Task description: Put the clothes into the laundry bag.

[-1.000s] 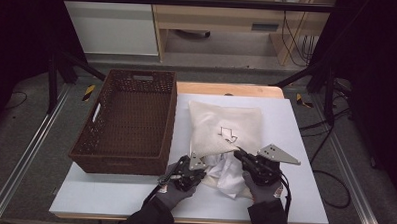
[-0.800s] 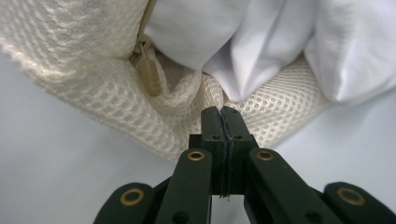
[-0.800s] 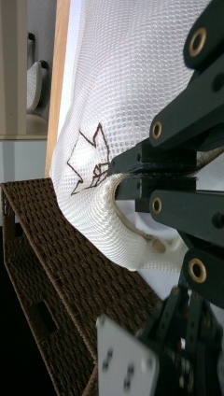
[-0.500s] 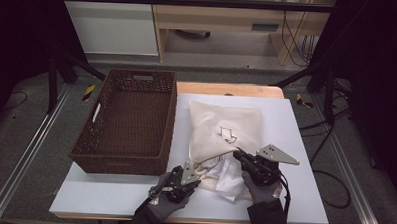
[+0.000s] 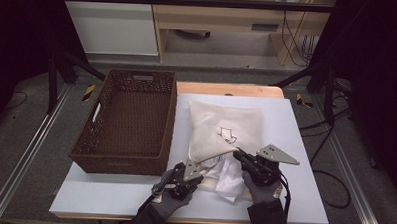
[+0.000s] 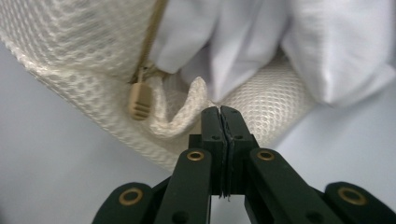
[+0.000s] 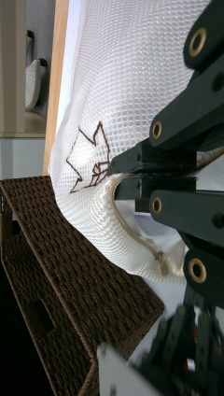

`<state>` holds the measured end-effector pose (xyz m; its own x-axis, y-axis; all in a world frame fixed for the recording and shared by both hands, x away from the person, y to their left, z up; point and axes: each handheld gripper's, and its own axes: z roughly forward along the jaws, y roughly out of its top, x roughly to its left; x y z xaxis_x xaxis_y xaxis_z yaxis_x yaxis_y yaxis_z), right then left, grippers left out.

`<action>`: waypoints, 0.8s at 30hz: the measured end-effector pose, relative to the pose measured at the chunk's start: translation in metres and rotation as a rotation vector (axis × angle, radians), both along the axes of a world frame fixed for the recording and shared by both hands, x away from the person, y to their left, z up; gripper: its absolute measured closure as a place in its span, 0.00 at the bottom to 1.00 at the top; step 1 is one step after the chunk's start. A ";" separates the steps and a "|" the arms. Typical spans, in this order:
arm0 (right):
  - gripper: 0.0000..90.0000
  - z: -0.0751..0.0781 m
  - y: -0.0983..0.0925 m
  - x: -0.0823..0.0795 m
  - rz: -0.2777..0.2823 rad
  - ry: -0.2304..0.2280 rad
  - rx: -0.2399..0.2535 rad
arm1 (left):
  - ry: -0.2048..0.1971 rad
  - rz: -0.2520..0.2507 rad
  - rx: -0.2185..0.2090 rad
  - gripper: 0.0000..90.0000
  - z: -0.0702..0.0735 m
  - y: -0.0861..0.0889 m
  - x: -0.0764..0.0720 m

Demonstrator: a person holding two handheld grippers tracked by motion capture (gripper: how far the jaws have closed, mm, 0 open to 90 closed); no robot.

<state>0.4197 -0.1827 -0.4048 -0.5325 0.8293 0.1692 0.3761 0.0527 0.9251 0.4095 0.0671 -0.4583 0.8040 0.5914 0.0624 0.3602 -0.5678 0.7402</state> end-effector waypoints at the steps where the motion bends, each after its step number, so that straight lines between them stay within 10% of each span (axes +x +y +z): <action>1: 0.98 0.000 0.000 0.000 0.000 -0.001 -0.002 | 0.000 -0.009 0.007 0.98 0.001 0.001 -0.004; 8: 0.98 0.000 0.002 0.000 0.007 0.000 -0.008 | -0.033 -0.029 -0.065 0.77 0.013 -0.003 -0.012; 16: 0.98 0.001 0.003 -0.001 0.010 0.000 -0.005 | -0.063 -0.079 -0.119 0.53 0.022 -0.050 -0.004; 24: 0.98 0.002 0.002 0.000 0.012 0.005 0.004 | -0.004 -0.022 -0.104 0.89 -0.007 -0.076 0.031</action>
